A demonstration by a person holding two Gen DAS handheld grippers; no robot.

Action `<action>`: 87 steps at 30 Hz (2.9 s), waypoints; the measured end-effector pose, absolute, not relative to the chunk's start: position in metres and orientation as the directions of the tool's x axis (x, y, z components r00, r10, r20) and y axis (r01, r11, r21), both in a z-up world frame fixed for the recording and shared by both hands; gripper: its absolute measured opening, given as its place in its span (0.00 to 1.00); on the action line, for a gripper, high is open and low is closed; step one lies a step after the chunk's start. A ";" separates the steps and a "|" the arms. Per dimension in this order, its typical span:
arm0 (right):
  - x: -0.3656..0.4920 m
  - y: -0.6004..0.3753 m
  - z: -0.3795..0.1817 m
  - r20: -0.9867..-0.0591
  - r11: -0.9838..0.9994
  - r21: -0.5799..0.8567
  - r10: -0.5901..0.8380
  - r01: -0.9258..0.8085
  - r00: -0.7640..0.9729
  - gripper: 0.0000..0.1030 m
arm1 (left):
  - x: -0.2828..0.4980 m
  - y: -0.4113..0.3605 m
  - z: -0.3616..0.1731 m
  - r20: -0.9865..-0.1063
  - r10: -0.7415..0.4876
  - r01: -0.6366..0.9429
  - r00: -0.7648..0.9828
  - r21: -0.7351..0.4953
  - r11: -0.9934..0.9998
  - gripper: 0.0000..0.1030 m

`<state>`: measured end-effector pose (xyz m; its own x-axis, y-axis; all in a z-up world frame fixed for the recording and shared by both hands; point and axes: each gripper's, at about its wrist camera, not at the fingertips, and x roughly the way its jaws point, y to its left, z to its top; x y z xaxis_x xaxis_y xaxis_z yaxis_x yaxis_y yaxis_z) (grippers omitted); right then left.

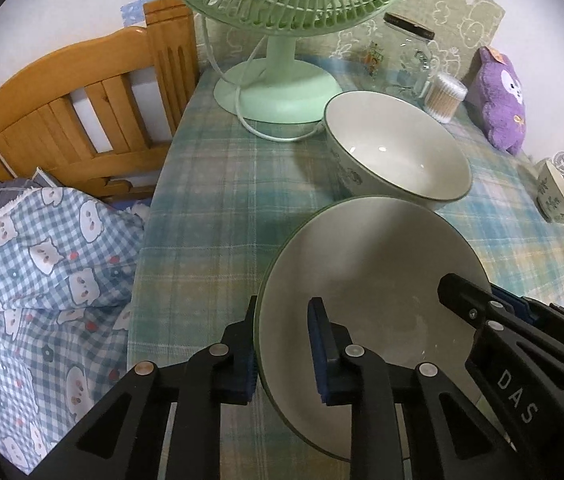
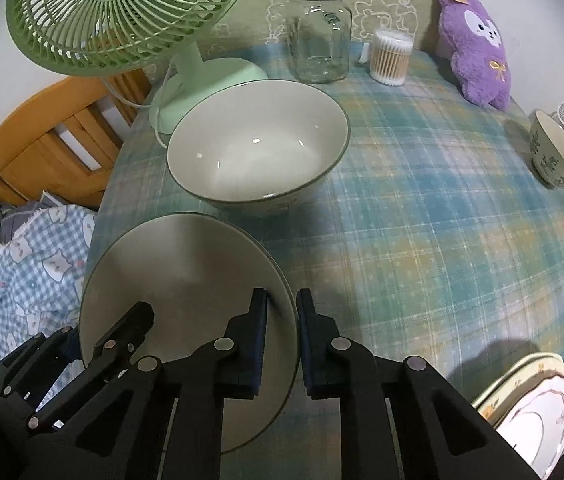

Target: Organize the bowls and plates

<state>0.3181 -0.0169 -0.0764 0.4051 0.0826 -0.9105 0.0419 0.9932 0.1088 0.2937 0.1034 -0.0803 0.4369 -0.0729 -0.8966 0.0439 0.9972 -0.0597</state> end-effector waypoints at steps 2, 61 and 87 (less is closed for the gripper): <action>0.313 -0.019 -0.073 -0.910 0.993 0.106 0.077 0.048 0.407 0.17 | 0.289 0.101 -0.077 -0.894 -0.076 0.054 0.442 -0.058 0.997 0.19; 0.166 -0.078 -0.070 -0.938 0.996 0.066 0.081 -0.054 0.338 0.20 | 0.150 0.039 -0.082 -0.925 -0.079 0.046 0.372 -0.067 0.997 0.49; 0.175 -0.104 0.020 -0.825 0.975 0.154 0.217 -0.162 0.522 0.67 | 0.148 0.019 0.007 -0.817 0.043 -0.041 0.576 0.024 0.999 0.82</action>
<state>0.1747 -0.1035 0.0199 0.5225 0.2169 -0.8246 -0.1620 0.9747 0.1537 0.1478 0.0189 0.0068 0.5757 0.0432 -0.8165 -0.0415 0.9989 0.0236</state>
